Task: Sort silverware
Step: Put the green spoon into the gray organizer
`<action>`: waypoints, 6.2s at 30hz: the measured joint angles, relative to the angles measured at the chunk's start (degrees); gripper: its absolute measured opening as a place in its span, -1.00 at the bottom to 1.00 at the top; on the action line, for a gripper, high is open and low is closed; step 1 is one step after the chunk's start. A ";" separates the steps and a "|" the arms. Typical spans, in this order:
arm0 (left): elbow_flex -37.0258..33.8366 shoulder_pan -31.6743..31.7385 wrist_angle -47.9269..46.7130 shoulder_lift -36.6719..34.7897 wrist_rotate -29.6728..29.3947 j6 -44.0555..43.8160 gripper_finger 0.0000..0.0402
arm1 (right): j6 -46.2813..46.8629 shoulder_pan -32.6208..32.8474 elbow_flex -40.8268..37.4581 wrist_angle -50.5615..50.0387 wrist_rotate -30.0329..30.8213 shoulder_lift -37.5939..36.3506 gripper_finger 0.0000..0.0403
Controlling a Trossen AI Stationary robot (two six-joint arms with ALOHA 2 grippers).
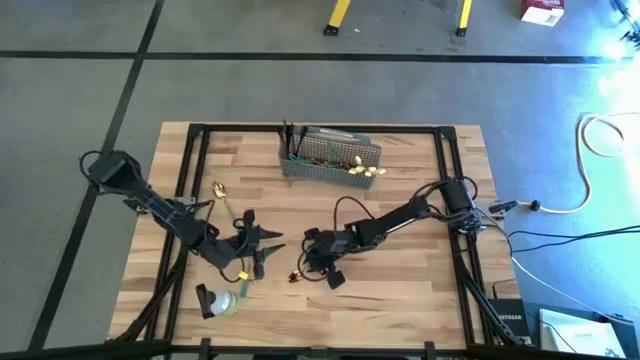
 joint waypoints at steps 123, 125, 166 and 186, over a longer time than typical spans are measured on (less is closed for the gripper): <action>14.99 1.23 -6.62 15.23 21.67 17.13 -0.91 | -14.29 9.78 -0.84 -25.02 12.54 -25.55 -0.71; 14.94 0.66 -7.63 15.35 21.69 16.02 -0.91 | -14.34 9.59 -0.26 -25.12 8.56 -23.51 -0.59; 14.94 0.69 -10.08 15.31 25.15 13.83 -0.91 | -37.58 8.53 14.40 -36.63 -9.18 0.58 -0.56; 14.94 1.02 -10.37 15.31 25.08 13.78 -0.91 | -33.37 6.15 14.23 -44.72 -5.71 -10.27 -0.99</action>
